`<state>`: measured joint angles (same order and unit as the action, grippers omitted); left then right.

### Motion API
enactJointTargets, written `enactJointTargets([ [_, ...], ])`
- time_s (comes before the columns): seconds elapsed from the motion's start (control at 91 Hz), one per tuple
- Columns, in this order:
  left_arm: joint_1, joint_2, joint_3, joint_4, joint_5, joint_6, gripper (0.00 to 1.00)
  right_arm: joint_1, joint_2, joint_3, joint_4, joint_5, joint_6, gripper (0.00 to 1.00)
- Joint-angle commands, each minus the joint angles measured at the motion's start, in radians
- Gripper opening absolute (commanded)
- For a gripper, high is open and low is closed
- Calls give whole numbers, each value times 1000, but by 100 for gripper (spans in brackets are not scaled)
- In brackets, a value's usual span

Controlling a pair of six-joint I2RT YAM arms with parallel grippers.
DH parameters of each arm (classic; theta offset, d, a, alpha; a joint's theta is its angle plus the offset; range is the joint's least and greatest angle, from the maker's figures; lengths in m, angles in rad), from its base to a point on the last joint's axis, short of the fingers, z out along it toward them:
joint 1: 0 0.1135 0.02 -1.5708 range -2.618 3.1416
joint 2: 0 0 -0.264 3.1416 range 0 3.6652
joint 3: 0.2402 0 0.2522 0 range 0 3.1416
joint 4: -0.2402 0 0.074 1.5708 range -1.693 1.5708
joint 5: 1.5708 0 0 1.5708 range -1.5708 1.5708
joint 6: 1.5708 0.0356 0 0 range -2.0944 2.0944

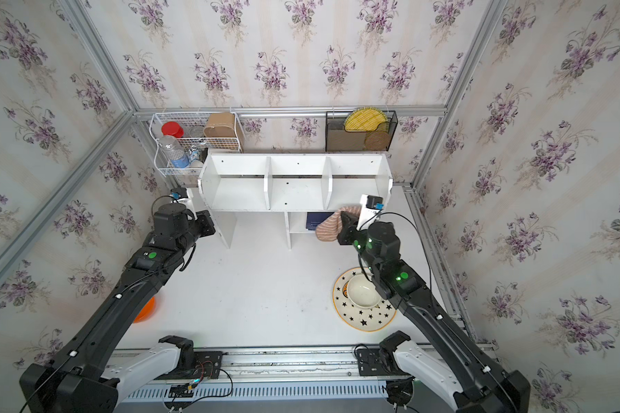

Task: Wipe the bookshelf clean with a cloth
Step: Wipe the dust from the shelf.

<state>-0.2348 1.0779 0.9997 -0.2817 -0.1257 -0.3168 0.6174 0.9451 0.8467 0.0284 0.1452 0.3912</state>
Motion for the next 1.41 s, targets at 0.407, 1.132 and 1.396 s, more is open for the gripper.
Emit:
enactJointTargets([
  [0.407, 0, -15, -4, 44, 2, 7, 0, 297, 611, 346, 314, 20, -1, 0],
  [1.132, -1, -42, -7, 40, -11, 10, 0, 286, 622, 291, 287, 168, 21, 0],
  [1.396, -5, -55, 9, 10, -35, -6, 0, 383, 712, 343, 316, 62, 24, 0],
])
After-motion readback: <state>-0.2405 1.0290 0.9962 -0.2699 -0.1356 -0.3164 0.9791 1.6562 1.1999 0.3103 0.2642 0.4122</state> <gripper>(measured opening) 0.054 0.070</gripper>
